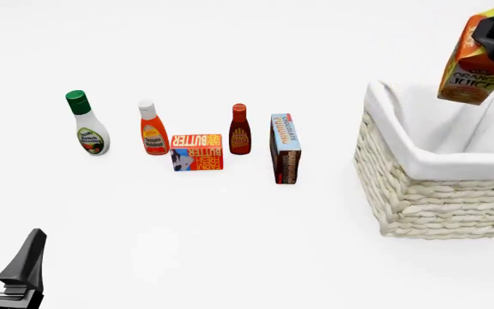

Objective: Pick the orange juice and place it in the basket.

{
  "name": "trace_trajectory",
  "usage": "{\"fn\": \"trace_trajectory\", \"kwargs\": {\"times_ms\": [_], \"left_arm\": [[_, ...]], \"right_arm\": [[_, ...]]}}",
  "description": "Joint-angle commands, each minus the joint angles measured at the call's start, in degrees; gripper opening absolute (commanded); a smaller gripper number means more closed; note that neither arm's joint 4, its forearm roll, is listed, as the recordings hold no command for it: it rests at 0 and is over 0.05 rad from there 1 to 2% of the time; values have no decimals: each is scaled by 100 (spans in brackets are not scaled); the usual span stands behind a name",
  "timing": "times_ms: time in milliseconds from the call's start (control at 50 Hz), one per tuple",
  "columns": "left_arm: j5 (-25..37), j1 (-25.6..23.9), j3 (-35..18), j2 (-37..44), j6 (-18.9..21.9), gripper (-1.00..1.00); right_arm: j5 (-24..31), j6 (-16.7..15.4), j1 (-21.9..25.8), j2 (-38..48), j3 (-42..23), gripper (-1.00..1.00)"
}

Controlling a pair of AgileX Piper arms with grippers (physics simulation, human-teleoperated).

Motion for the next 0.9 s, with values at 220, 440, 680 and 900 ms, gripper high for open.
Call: {"fn": "trace_trajectory", "kwargs": {"times_ms": [220,440,680,900], "left_arm": [[0,0,0,0,0,100],[0,0,0,0,0,100],[0,0,0,0,0,100],[0,0,0,0,0,100]], "right_arm": [[-130,170,-499,-223,496,-100],[-438,154,-556,76,708,-100],[-914,191,-526,596,771,-100],[-1213,217,-586,925,865,-100]]}}
